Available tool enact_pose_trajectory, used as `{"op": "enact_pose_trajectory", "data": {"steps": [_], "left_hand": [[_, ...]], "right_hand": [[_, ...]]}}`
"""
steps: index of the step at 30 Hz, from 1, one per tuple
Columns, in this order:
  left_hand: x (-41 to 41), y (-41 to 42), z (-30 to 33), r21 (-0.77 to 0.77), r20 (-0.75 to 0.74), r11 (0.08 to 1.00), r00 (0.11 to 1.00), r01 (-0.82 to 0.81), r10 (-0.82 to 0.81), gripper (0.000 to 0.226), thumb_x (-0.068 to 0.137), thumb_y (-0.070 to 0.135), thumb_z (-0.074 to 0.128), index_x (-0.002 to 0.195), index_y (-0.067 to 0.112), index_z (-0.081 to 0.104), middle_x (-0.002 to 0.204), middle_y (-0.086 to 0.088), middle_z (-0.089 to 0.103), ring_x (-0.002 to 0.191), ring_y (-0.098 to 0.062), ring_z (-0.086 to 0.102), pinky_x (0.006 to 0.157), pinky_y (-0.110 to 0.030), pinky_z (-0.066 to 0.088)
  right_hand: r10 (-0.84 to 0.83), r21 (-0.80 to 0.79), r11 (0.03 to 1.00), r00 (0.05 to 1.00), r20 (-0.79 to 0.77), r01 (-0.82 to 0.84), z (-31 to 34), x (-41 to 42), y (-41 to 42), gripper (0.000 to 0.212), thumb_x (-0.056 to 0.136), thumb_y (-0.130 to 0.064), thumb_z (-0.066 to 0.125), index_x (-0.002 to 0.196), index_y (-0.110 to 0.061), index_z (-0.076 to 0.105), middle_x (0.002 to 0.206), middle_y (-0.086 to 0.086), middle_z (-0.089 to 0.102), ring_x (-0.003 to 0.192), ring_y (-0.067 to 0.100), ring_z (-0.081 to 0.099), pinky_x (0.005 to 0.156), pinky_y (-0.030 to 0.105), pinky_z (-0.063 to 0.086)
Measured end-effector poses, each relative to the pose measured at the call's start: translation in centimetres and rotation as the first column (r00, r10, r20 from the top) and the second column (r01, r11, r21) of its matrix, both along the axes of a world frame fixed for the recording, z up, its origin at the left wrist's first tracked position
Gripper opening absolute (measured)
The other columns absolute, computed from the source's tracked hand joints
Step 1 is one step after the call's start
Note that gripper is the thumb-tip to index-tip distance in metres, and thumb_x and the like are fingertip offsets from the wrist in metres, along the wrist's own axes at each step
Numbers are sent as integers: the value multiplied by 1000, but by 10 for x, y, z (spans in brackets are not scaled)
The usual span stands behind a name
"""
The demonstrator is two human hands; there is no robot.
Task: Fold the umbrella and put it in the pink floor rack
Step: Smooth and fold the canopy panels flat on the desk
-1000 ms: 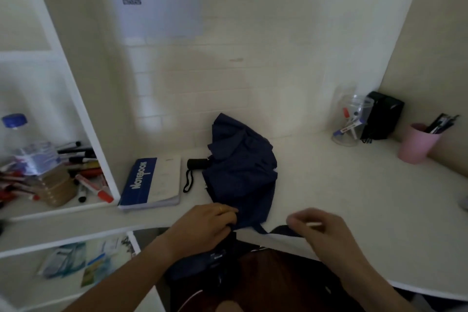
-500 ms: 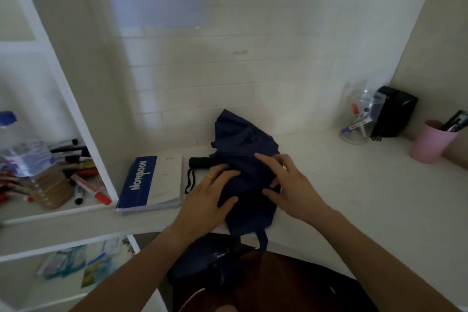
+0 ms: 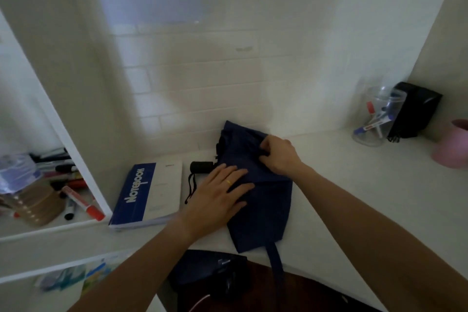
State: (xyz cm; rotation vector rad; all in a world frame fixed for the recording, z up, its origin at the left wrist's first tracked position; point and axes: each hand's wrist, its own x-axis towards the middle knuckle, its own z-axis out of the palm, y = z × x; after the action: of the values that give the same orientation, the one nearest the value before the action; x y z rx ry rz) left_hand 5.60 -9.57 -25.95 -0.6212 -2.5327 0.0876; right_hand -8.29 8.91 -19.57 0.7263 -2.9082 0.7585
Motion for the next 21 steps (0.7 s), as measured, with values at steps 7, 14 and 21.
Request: {"op": "enact_pose_trajectory", "data": {"steps": [7,14,21], "left_hand": [[8,-11,-16,82,357,995,934,-64,31,69,100,71,30,160,38,18,171,7,2,157,-13,0,127,-44,13],[13,6,-6,42,553,996,832,-82,45,102,82,89,40,159,42,-7,170,8,-15,155,-11,-16,127,-46,2],[16,58,23,134,677,990,727,31,-114,126,73,73,75,157,40,-12,155,25,-8,132,13,-14,116,-25,-16]], "right_hand": [[409,22,898,816,-408,-439,-29,67,56,21,95,-22,60,114,-22,66,118,-4,60,105,15,58,93,29,49],[430,362,818,893,131,-447,-50,77,97,78,87,-79,38,154,-54,6,166,-17,-13,152,3,-12,126,31,-2],[307,441,828,938,160,-346,-27,100,148,107,65,-92,51,153,-53,5,160,-16,20,147,13,25,119,35,27]]}}
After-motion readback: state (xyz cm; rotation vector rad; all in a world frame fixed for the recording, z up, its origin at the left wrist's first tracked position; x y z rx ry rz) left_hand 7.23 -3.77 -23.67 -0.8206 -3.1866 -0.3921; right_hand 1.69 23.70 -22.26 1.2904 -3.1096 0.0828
